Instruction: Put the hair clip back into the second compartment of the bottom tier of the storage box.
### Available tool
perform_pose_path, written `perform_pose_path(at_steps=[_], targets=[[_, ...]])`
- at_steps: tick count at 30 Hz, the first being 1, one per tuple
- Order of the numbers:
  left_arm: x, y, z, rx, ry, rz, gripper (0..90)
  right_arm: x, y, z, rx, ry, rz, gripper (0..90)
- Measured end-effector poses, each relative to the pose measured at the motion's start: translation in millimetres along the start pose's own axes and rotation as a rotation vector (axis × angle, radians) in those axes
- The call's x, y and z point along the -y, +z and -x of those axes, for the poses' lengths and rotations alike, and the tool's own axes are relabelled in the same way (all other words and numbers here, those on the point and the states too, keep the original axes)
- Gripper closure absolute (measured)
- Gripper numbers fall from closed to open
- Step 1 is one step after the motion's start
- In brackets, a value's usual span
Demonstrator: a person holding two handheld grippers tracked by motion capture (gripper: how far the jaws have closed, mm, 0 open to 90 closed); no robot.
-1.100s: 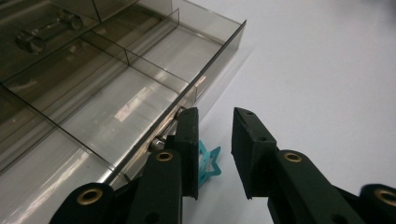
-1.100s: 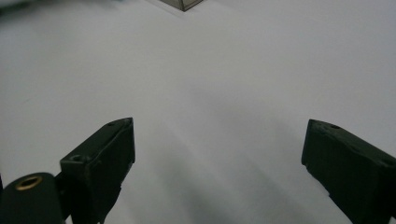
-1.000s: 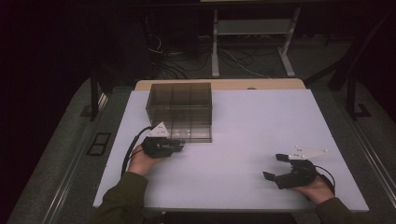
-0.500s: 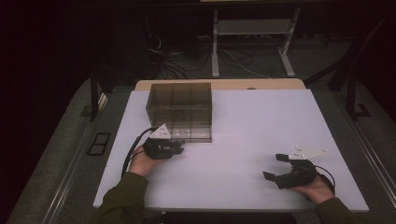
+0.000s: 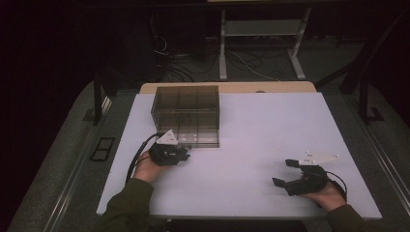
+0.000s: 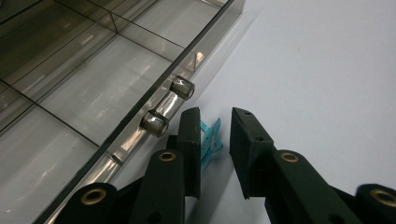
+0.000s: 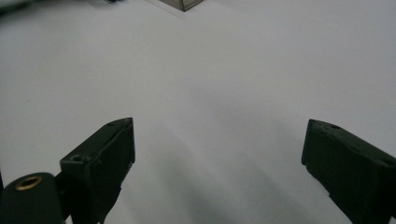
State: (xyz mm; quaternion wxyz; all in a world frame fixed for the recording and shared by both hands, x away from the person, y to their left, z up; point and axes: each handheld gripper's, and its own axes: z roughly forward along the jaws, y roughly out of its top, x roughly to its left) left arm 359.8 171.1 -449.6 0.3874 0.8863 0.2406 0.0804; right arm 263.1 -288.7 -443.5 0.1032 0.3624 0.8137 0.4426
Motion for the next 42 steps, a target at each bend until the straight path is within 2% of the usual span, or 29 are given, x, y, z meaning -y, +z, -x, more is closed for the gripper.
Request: perform_pose_path(at_steps=[11,18,21,31,42], targets=[[0.3,-0.1,-1.6,-0.004,0.005,-0.012,80.9,0.1,0.1,-0.3,-0.002,-0.002,-0.001,8.9],[-0.2,-0.6,-1.3,0.001,-0.013,-0.003,83.5,0.1,0.1,-0.2,-0.003,-0.002,-0.001,8.9],[-0.9,-2.7,-2.0,-0.001,-0.026,0.011,87.3,0.1,0.1,-0.1,-0.003,-0.002,-0.001,8.9],[-1.8,-3.8,-1.5,0.005,-0.032,0.007,87.7,0.0,0.1,-0.1,-0.003,-0.002,-0.001,8.9],[-5.2,-8.1,3.1,0.01,-0.038,0.034,87.8,0.2,0.4,0.1,-0.005,-0.003,-0.004,8.9]])
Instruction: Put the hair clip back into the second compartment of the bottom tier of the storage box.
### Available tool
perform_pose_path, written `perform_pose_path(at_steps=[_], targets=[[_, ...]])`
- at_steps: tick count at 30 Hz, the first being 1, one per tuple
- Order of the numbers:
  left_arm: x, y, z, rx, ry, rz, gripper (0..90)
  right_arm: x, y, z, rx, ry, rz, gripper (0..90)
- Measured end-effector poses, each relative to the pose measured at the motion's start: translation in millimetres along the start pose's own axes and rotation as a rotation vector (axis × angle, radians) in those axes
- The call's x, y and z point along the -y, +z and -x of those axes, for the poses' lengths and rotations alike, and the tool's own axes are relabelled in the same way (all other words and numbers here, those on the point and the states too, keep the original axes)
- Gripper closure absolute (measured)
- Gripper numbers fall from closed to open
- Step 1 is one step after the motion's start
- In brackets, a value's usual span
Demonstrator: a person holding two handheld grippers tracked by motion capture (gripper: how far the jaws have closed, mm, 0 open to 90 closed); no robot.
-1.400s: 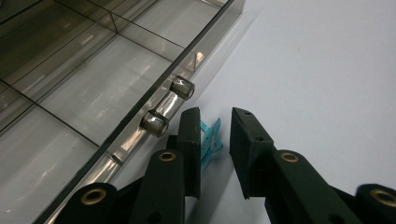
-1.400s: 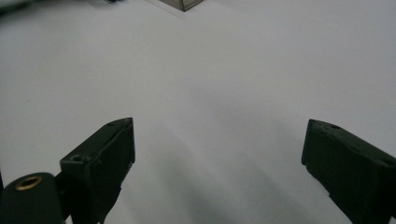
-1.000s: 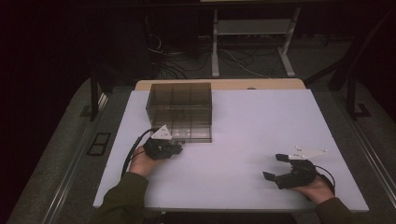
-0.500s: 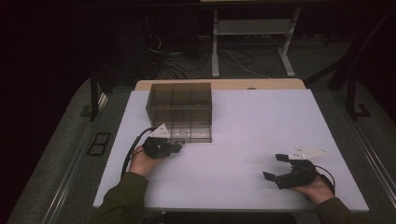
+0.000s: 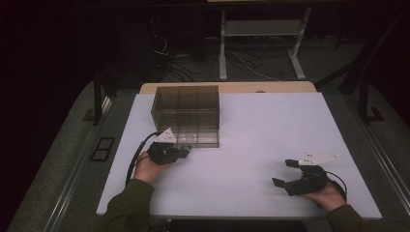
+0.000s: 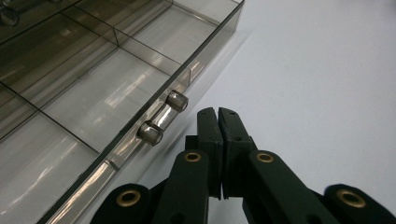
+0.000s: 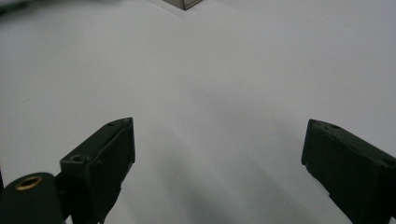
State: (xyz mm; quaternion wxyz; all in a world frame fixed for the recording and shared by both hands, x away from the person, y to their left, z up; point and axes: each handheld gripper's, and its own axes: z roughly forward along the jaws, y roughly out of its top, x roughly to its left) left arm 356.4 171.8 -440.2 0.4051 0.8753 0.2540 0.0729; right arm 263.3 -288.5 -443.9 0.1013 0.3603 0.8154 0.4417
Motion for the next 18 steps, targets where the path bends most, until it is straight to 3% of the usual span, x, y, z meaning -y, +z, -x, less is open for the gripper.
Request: perform_pose_path(at_steps=[18], targets=[[-5.2,-7.5,7.3,0.013,-0.002,0.034,87.7,0.2,2.3,0.1,-0.005,-0.011,-0.005,8.9]])
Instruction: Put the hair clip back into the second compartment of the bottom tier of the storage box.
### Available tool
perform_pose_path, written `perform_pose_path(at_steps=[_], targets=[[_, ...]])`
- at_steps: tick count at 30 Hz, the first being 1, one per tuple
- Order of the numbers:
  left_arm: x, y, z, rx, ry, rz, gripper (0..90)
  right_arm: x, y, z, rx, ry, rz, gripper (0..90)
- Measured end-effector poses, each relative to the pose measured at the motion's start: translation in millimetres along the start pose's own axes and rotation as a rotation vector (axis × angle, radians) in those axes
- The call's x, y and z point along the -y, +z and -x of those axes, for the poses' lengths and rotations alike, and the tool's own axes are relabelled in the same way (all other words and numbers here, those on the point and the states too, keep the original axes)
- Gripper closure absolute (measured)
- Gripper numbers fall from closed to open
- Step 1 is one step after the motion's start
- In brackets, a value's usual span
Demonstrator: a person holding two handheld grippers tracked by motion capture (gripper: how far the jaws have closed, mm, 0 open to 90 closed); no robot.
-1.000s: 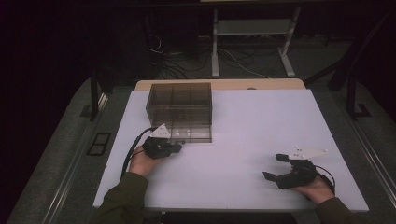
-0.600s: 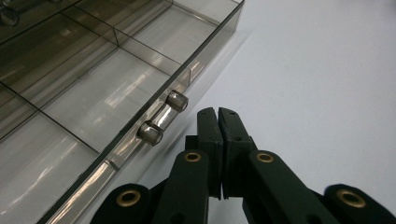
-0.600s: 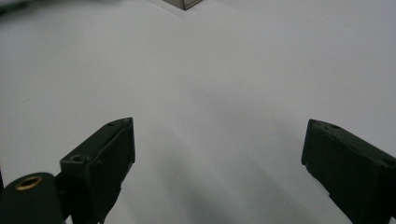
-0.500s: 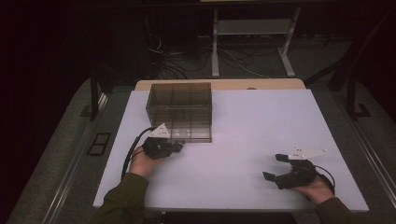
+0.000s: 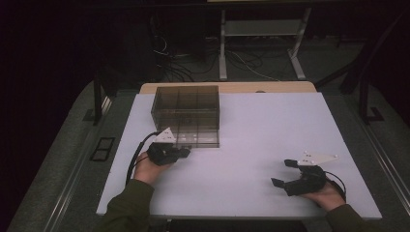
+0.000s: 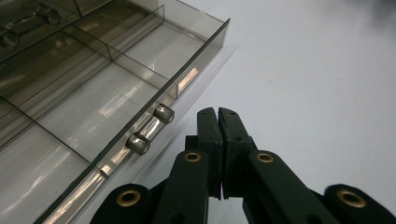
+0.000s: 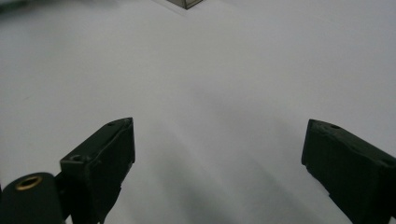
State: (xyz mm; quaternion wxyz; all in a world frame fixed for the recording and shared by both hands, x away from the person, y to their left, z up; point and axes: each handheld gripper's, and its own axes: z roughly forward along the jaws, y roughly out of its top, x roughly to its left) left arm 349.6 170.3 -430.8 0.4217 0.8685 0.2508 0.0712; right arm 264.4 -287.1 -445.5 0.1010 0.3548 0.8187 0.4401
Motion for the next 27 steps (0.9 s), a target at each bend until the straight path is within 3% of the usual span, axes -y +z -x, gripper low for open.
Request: perform_pose_path(at_steps=[27], targets=[[-9.7,-18.2,-5.1,-0.008,-0.031,0.084,87.8,0.4,0.4,0.3,0.007,0.007,0.005,8.9]])
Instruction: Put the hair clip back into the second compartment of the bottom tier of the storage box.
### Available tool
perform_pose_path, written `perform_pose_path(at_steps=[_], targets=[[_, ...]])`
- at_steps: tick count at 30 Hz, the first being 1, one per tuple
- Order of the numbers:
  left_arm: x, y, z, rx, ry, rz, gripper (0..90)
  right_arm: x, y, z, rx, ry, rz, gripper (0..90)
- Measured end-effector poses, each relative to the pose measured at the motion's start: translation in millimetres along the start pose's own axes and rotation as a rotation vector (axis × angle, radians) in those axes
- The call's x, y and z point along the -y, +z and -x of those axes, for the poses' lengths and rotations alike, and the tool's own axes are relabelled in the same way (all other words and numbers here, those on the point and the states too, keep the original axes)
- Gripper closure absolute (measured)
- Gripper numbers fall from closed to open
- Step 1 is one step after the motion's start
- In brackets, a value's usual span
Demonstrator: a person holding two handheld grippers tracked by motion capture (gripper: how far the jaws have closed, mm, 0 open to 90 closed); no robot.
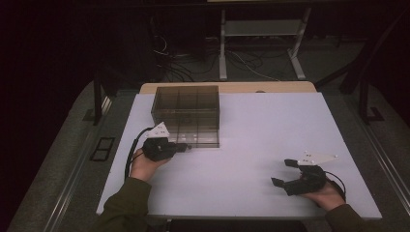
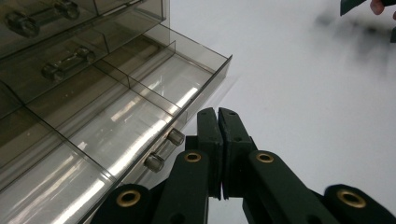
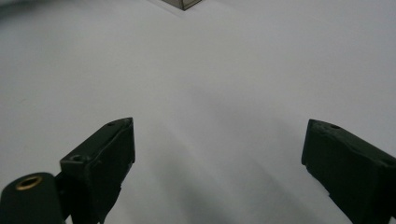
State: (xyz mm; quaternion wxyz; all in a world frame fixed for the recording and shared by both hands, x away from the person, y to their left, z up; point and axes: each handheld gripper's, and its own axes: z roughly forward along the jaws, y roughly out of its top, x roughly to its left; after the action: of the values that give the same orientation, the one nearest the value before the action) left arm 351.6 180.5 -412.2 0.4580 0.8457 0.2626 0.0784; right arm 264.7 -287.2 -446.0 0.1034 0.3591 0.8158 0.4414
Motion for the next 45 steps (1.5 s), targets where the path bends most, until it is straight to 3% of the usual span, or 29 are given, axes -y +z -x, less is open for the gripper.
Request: perform_pose_path(at_steps=[22,33,45], targets=[[-21.3,-3.2,-12.2,0.023,-0.004,0.034,87.6,0.8,-2.4,2.2,0.01,0.013,0.004,8.9],[-35.2,-1.2,-21.2,0.019,0.024,0.018,87.6,1.1,-2.4,2.3,0.012,0.012,0.007,8.9],[-39.8,9.4,-33.4,0.014,-0.008,0.043,87.5,1.4,-3.0,2.8,0.012,0.014,0.011,8.9]])
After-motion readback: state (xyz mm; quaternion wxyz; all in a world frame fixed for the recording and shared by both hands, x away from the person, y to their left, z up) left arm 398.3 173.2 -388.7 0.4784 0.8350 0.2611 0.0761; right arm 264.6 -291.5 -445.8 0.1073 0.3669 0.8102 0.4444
